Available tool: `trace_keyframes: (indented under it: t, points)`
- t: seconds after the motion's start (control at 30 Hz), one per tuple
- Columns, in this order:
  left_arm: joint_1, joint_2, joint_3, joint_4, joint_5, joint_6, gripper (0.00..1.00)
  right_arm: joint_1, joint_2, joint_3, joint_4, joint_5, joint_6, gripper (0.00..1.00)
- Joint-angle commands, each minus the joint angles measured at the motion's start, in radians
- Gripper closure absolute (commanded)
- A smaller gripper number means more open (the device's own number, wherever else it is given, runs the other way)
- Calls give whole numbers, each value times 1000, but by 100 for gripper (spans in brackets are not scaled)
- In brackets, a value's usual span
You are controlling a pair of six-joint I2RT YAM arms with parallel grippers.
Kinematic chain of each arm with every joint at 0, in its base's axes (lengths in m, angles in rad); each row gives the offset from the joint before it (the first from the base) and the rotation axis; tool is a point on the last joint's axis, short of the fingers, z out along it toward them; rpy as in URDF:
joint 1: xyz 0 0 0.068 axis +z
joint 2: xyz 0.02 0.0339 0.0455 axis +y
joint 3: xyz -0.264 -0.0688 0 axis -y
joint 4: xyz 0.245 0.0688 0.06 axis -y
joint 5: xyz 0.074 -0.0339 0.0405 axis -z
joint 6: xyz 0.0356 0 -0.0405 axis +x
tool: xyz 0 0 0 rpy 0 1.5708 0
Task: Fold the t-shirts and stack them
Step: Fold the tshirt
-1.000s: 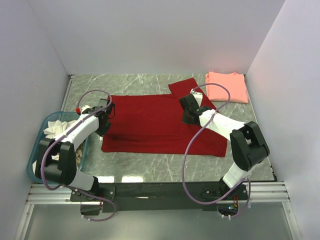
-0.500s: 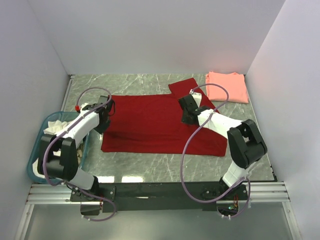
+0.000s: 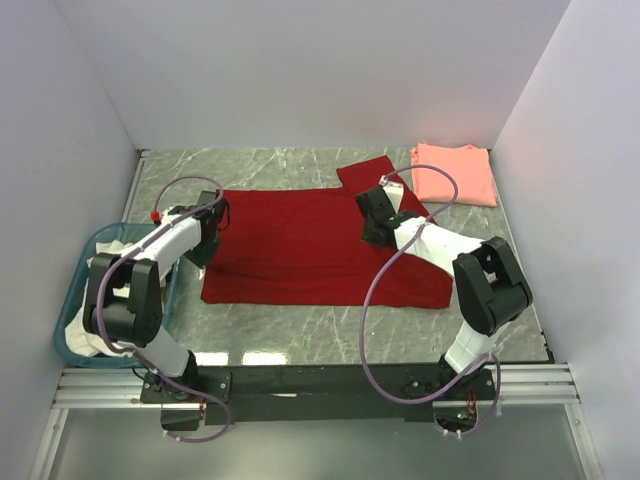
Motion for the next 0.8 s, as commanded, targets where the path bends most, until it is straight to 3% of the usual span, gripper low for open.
trace_keyframes:
  t: [0.0,0.3,0.4,0.43,0.53,0.6,0.7,0.77]
  points:
    - [10,21,33,15,-30,-5,99,-6,13,53,43,54,17,100]
    - [20,49,54,42,-13,15,99,-7,77,79,48,54,1,100]
    - [23,29,51,59,4,33,81,-7,93,84,43,49,-2,100]
    - [23,15,45,68,10,45,65,-7,94,82,43,45,-3,100]
    - [20,-55,-12,93,33,58,47,-7,93,81,42,26,-8,100]
    - [20,-116,-39,84,33,50,42,-7,91,87,30,10,-12,100]
    - [10,-192,-101,59,29,36,41,-7,76,84,23,-13,-15,89]
    - [3,-221,-134,41,13,16,40,-7,61,82,11,-18,-15,73]
